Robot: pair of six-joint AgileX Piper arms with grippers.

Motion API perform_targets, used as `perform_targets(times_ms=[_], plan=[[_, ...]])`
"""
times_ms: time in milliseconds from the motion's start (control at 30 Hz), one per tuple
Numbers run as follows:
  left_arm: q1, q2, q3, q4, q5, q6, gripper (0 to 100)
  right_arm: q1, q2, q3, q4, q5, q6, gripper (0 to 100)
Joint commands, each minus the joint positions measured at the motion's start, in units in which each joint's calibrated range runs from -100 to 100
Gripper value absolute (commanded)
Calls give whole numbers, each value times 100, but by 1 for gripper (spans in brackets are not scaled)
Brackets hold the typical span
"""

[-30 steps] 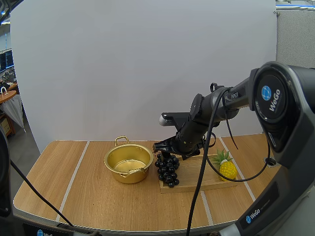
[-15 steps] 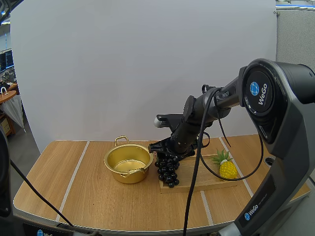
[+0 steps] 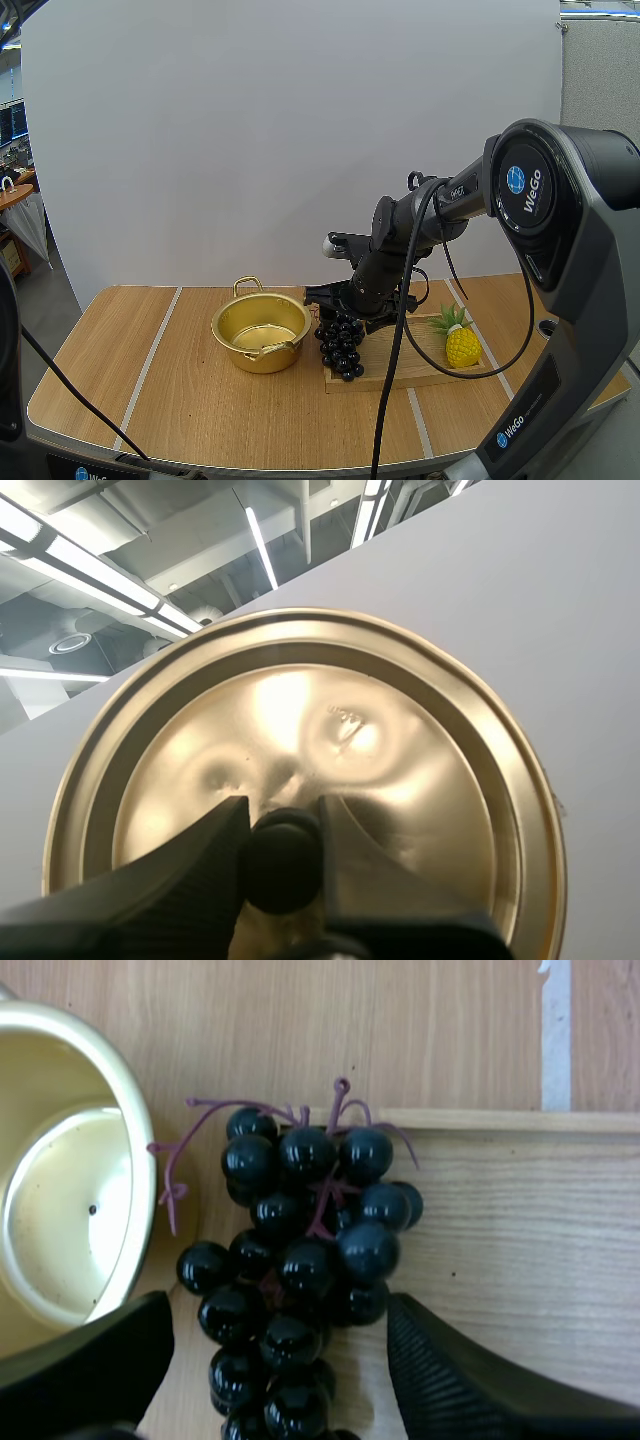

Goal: Open the pot, put the grape inside, and close it

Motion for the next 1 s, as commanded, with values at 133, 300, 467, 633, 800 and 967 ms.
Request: perform_targets(times_ms=[133,300,467,633,800,967], plan=[[-11,-40,-54,7,-326,-44,0,7,-18,-46,-181,216,527,100],[-11,-40,-54,7,-326,-44,0,212,68,-205,-1818,342,1852,100],[-11,-40,-54,7,-326,-44,0,509,80,-546,-2252,746,2372,100],[-11,-40,-54,7,-326,-44,0,525,80,-568,-2294,806,2434,100],[-11,-40,-54,7,-326,-44,0,525,80,-568,-2294,789,2433,100],[-11,-40,-54,7,-326,-44,0,525,283,-568,-2294,631,2413,100]])
